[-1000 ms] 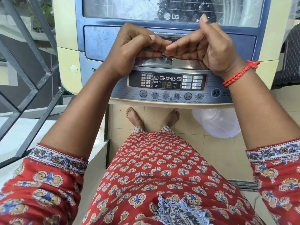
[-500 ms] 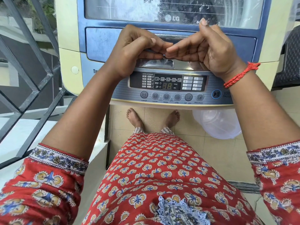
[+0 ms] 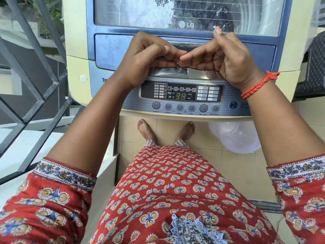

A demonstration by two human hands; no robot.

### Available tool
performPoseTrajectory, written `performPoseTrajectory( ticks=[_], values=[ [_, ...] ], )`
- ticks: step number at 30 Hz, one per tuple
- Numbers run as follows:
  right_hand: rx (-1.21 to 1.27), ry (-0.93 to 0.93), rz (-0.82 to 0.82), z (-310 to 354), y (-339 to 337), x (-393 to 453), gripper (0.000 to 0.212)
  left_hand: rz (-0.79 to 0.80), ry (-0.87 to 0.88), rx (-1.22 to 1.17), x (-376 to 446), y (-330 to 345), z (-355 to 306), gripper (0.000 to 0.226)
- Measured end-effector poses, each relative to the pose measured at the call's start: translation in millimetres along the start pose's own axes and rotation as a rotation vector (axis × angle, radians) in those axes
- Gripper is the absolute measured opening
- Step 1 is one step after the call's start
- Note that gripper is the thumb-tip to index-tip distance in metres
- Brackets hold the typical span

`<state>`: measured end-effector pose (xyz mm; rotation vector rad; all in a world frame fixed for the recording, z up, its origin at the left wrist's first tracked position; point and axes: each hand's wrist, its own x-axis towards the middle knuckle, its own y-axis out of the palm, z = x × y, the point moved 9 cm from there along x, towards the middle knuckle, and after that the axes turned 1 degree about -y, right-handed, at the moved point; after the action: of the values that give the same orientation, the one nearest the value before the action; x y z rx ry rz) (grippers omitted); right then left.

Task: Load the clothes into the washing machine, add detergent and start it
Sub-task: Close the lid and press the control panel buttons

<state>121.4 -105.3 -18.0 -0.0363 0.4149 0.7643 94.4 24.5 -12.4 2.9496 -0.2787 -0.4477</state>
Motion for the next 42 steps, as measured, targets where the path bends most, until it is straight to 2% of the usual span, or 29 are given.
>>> performPoseTrajectory(
  ticks=[35, 42],
  values=[
    [0.032, -0.028, 0.029, -3.6, -1.8, 3.5, 0.063, -0.032, -0.016, 0.030, 2.2, -3.9, 1.0, 0.043],
    [0.061, -0.037, 0.007, -4.0, -1.7, 4.1, 0.054, -0.032, -0.013, 0.036, 0.0, -0.1, 0.1, 0.037]
  ],
)
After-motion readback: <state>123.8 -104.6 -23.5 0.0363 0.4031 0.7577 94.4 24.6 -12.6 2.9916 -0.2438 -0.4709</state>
